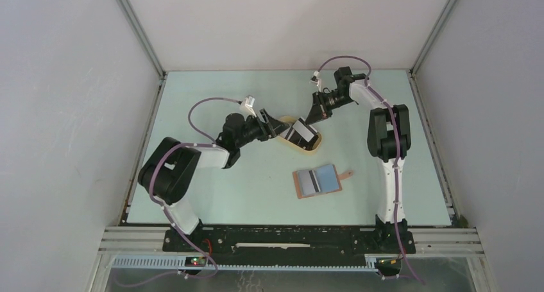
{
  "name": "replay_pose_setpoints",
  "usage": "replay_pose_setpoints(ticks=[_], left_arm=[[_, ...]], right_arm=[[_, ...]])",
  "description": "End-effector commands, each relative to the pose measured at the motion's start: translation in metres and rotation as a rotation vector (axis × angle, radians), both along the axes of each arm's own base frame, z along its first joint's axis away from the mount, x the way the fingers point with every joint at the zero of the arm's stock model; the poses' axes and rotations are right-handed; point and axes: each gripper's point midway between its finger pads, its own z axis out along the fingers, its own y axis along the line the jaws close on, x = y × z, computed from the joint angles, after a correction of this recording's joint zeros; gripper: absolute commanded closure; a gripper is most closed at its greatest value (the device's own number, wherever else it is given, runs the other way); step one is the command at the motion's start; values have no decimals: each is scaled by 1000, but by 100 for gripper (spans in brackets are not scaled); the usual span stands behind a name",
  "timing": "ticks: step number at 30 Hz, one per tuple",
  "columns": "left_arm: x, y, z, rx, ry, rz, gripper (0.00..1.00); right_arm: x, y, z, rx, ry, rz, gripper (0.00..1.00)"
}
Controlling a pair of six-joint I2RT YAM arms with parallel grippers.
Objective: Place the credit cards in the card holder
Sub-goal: Place the credit card in the storage box.
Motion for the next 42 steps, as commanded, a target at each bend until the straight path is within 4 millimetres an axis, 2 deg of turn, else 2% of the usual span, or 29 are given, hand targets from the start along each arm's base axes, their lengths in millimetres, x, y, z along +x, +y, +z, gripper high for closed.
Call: replay_pose_setpoints(ticks=[1, 6, 13, 22, 26, 35, 42], left_arm=[[13, -11, 23, -73, -17, -10, 29], [17, -15, 12, -81, 29, -10, 29], [21, -20, 12, -112, 32, -18, 31], [22, -27, 16, -172, 28, -51, 38], [24, -30, 13, -179, 40, -59, 46], [27, -34, 16, -196, 41, -74, 50], [30, -38, 10, -201, 68, -79, 55]], right_arm=[[-2, 12, 56, 126, -55, 6, 100], [-6, 13, 65, 169, -40, 9, 100], [-8, 16, 69, 213, -8, 15, 100], [-9, 19, 60, 224, 34, 15, 100], [-11, 24, 59, 222, 39, 24, 100], [-10, 28, 49, 188, 49, 17, 100], [-11, 30, 45, 179, 55, 19, 100]])
